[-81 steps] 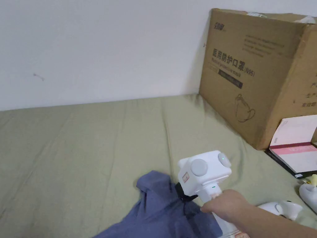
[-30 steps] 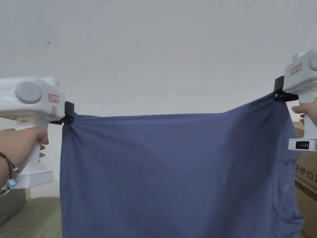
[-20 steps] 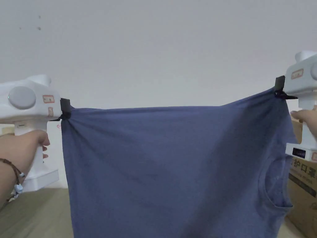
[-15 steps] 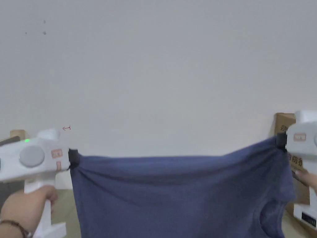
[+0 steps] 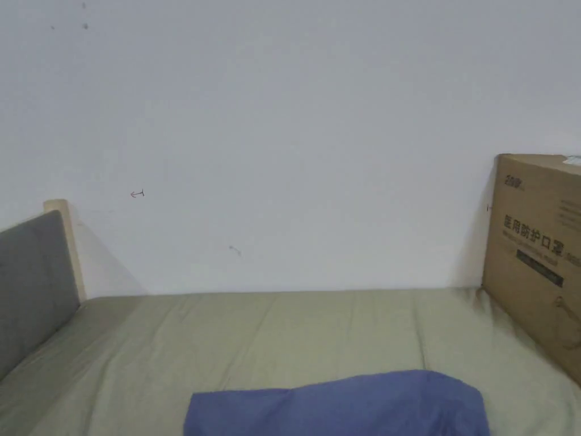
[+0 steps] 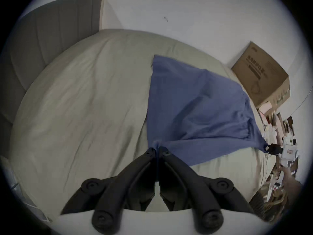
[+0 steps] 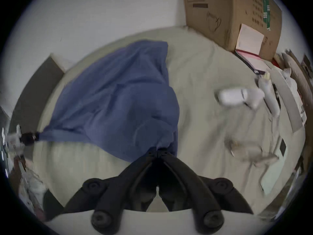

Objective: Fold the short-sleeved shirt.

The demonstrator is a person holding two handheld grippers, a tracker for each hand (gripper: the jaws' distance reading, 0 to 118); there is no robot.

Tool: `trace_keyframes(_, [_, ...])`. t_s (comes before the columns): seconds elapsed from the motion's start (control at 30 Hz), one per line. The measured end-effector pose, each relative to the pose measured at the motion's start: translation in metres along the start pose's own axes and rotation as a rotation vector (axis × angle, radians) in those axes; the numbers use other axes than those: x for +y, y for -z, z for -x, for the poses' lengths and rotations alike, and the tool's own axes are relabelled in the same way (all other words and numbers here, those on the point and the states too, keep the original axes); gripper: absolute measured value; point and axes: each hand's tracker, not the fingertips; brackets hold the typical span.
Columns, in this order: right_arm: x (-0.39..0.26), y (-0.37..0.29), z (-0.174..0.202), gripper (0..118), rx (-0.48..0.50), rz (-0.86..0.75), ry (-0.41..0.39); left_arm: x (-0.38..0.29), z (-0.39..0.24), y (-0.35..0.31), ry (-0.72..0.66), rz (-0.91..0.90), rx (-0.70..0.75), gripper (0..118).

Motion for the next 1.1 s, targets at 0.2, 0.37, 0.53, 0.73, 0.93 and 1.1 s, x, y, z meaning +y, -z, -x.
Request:
trace_keyframes(0.2, [-0.065, -0.047, -0.013, 0, 0.050, 0.102, -0.114, -0.054, 0.015, -0.036, 0.148, 0.125, -0.004, 2])
trace_keyframes(0.37, [-0.087, -0.058, -0.027, 0, 0.062, 0.192, -0.145, -0.089, 0.005, -0.067, 0.180, 0.180, -0.047, 2])
trace_keyframes(0.53, [-0.089, -0.059, -0.031, 0, 0.055, 0.187, -0.101, -0.089, 0.013, -0.076, 0.144, 0.203, -0.062, 10])
trace_keyframes(0.73, [-0.078, -0.074, -0.016, 109, 0.007, 0.129, -0.104, -0.081, 0.010, -0.094, 0.141, 0.175, -0.066, 102])
trace_keyframes(0.93, [-0.052, -0.118, 0.026, 109, 0.067, -0.065, -0.153, -0.062, -0.026, -0.139, 0.119, -0.050, -0.135, 102])
trace_keyframes(1.1, [-0.049, -0.176, 0.071, 107, 0.168, -0.539, -0.108, -0.053, -0.075, -0.178, 0.013, -0.407, -0.133, 91])
